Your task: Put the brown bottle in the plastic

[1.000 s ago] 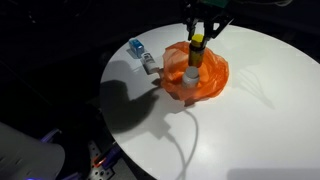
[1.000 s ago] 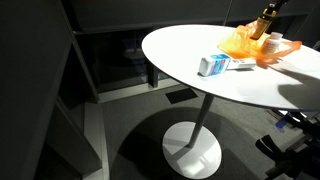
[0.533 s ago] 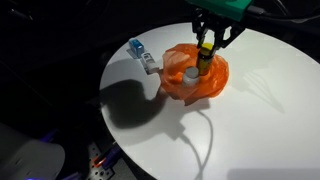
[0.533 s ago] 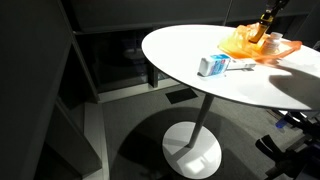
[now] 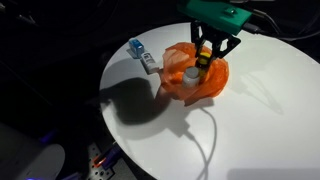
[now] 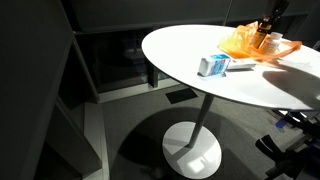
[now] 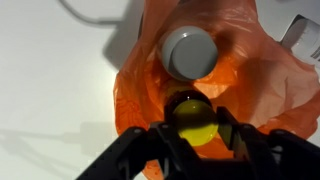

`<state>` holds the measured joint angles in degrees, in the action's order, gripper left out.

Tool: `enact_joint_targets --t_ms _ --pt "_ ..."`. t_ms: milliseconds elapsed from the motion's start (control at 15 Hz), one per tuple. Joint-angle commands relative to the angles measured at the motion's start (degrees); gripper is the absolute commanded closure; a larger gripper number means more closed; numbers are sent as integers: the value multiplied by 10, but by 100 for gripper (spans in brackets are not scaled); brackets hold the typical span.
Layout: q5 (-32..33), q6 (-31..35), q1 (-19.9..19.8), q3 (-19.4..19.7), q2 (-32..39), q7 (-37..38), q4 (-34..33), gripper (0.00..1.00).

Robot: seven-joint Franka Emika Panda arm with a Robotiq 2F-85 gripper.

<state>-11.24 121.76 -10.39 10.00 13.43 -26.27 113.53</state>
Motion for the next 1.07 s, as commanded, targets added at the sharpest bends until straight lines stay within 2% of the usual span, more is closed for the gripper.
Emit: enact_joint_targets --t_ms 0,200,600,1000 --pt "19 -26 -12 -10 6 12 -21 23" --pt "21 -31 -12 -11 -8 9 -12 1" --pt "27 -76 -5 -12 -47 26 2 0" --pt "61 -99 4 -9 -92 90 23 0"
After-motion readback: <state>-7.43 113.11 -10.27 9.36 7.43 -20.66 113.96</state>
